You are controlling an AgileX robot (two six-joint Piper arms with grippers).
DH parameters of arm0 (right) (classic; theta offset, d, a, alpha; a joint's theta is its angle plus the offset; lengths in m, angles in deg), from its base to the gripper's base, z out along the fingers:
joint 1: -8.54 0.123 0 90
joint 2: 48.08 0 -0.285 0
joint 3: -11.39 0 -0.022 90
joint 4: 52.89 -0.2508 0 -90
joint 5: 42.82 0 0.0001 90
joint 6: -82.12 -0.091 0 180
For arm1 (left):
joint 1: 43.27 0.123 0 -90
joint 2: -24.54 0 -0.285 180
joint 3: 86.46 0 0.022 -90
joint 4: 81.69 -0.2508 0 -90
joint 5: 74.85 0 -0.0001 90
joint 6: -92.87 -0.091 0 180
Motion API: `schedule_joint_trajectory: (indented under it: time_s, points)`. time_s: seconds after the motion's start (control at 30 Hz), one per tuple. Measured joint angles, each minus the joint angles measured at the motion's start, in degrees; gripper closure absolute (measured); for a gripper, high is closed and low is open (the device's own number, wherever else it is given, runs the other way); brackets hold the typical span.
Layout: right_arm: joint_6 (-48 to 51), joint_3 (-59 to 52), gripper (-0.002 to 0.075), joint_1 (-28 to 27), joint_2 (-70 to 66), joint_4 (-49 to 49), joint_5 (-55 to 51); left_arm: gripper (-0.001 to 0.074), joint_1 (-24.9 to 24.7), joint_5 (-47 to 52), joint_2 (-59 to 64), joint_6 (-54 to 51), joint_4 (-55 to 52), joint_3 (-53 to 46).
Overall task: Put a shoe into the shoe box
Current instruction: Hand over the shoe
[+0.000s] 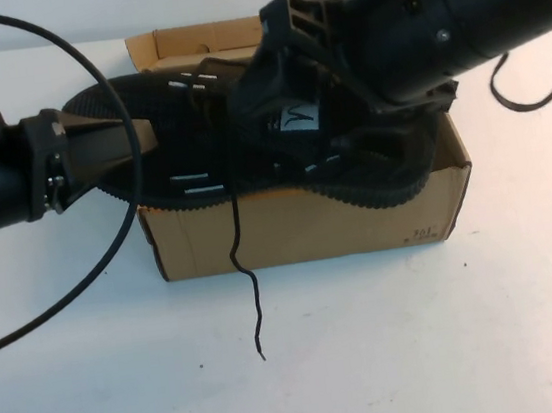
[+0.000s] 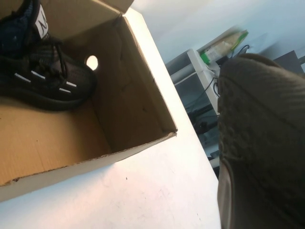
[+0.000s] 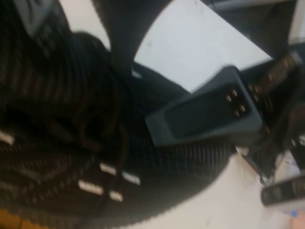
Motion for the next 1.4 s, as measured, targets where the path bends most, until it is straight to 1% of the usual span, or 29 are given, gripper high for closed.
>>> schedule_joint_trajectory:
  time_s: [0.1,0.27,0.4,0.5,0.57,0.67,0.77,0.8,0.87,0.93,1.0,1.03,1.1,1.23,1.27,1.3,1.37,1.4]
  points:
    - [0.1,0.0,0.0205,0.0,-0.9,-2.9,2.1,0.0605,0.0,0.0,0.0,0.0,0.0,0.0]
    - [3.7,0.0,0.0205,0.0,-3.0,-7.9,3.4,0.0606,0.0,0.0,0.0,-0.1,0.5,0.0]
    - [4.8,0.0,0.0207,0.0,-4.3,-9.5,4.6,0.0606,0.0,-0.5,0.1,-0.1,0.5,-0.1]
    - [7.5,0.0,0.0208,-0.1,-4.8,-10.2,5.0,0.0606,0.0,-1.0,0.1,-0.1,0.6,-0.1]
    - [9.1,0.0,0.0217,-0.2,-4.9,-10.8,5.0,0.0606,0.0,-1.1,0.1,-0.1,0.6,-0.1]
    - [10.4,0.0,0.0252,-0.3,-5.0,-12.3,5.2,0.0606,0.0,-1.1,0.1,-0.1,0.8,-0.1]
    - [13.1,0.0,0.0309,-0.3,-5.1,-13.1,5.3,0.0606,0.0,-1.1,0.1,-0.1,1.0,-0.1]
    - [13.8,0.0,0.0342,-0.3,-5.1,-13.1,5.4,0.0606,0.0,-1.1,0.1,-0.1,1.1,-0.1]
    - [14.5,0.0,0.0440,-0.3,-5.1,-13.2,5.6,0.0606,0.0,-1.1,0.1,-0.1,1.3,-0.1]
    - [14.7,0.0,0.0576,-0.3,-5.1,-13.2,5.7,0.0609,0.0,-0.9,0.1,-0.1,1.4,-0.1]
    - [14.7,0.0,0.0659,-0.4,-5.1,-13.3,6.0,0.0609,0.0,-0.5,0.1,-0.1,1.6,-0.1]
    - [14.7,0.0,0.0683,-0.4,-5.1,-13.3,6.1,0.0610,0.0,-0.4,0.1,-0.1,1.6,-0.1]
    - [14.8,0.0,0.0705,-0.4,-5.1,-13.3,6.3,0.0610,0.0,-0.2,0.1,-0.1,1.7,-0.1]
    - [14.9,0.0,0.0716,-0.4,-5.1,-13.3,6.4,0.0606,0.1,0.4,0.1,-0.1,1.7,-0.1]
    - [14.9,0.0,0.0716,-0.4,-5.1,-13.3,6.4,0.0584,0.1,0.6,0.1,-0.1,1.7,-0.1]
    - [14.9,0.0,0.0717,-0.4,-5.1,-13.3,6.4,0.0541,0.2,0.9,0.1,-0.1,2.0,-0.1]
    - [14.9,0.0,0.0718,-0.4,-5.2,-13.1,6.4,0.0421,0.2,2.1,0.1,0.0,2.4,-0.1]
    - [14.9,0.0,0.0718,-0.4,-5.2,-13.1,6.4,0.0344,0.2,2.7,0.1,0.1,2.5,-0.1]
